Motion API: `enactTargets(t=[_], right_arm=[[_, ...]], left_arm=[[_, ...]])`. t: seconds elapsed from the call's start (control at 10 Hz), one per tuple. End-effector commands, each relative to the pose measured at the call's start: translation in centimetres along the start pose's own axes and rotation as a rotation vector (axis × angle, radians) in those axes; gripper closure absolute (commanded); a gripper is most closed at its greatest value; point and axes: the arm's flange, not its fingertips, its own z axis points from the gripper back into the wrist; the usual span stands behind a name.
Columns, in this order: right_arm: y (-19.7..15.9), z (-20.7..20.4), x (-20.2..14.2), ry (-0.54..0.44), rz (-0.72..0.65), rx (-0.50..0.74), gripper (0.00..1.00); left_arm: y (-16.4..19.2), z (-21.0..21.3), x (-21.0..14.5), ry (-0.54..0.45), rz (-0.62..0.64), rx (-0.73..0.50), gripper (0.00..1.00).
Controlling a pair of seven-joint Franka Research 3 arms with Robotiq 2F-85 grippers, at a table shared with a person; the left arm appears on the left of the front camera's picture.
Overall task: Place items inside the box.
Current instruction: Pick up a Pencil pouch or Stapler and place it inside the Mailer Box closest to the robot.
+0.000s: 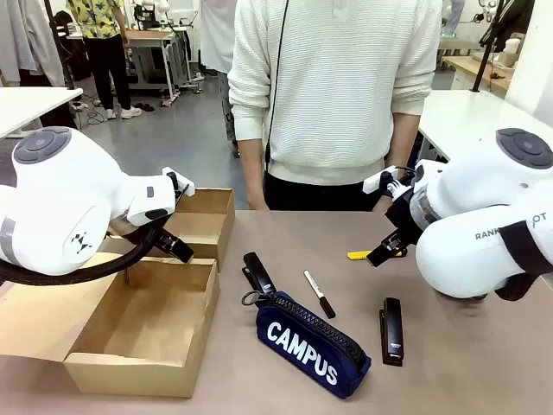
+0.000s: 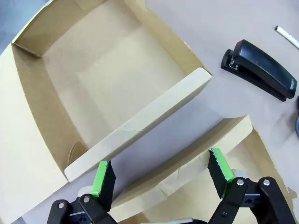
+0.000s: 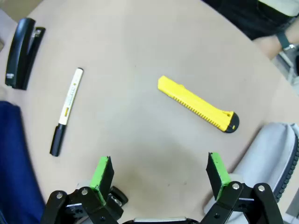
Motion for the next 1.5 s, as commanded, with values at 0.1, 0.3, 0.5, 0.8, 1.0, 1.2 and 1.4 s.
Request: enactTargets(t=[0.1, 0.3, 0.5, 0.8, 1.0, 1.2, 1.4], right_arm=[[0.0, 0.0, 0.0, -0.001, 0.0, 0.0, 0.0], [0.0, 0.0, 0.0, -0.001, 0.0, 0.0, 0.0], [0.0, 0.0, 0.0, -0.001, 0.0, 0.0, 0.0], [0.0, 0.0, 0.0, -0.001, 0.0, 0.0, 0.0], [0.0, 0.0, 0.0, -0.001, 0.0, 0.0, 0.0], [-0.2, 0.9, 0.2, 0.015, 0.013, -0.011, 0.0], [-2.5, 6.7, 0.1, 0.107, -0.116, 0.066, 0.0]], left_arm=[[0.0, 0.0, 0.0, 0.0, 0.0, 0.0, 0.0], [0.0, 0.0, 0.0, 0.0, 0.0, 0.0, 0.0], [0.0, 0.0, 0.0, 0.0, 0.0, 0.0, 0.0], [0.0, 0.0, 0.0, 0.0, 0.0, 0.0, 0.0], [0.0, 0.0, 0.0, 0.0, 0.0, 0.0, 0.0], [0.6, 1.1, -0.2, 0.065, 0.005, -0.035, 0.0], [2.6, 6.9, -0.8, -0.011, 0.127, -0.31, 0.0]])
